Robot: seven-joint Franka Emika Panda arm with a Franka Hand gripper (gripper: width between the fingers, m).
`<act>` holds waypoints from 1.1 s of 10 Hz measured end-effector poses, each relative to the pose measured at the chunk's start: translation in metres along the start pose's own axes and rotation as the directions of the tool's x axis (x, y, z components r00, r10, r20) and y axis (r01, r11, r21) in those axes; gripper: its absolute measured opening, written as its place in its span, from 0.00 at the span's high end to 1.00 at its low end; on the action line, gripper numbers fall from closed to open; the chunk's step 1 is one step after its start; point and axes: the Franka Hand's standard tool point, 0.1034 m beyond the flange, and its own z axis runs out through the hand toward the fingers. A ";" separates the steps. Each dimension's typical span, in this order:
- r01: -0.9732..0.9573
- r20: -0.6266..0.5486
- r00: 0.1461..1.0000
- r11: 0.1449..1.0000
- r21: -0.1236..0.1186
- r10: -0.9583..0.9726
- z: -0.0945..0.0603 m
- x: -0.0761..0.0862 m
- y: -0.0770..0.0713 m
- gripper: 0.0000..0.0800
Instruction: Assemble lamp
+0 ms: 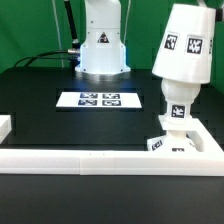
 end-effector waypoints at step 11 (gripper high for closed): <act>-0.004 -0.028 1.000 1.000 -0.003 0.004 0.039 -0.006 0.002 0.94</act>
Offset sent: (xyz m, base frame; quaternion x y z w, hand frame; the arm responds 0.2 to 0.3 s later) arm 0.0000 0.0000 0.0000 0.0000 0.0000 0.0000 1.0000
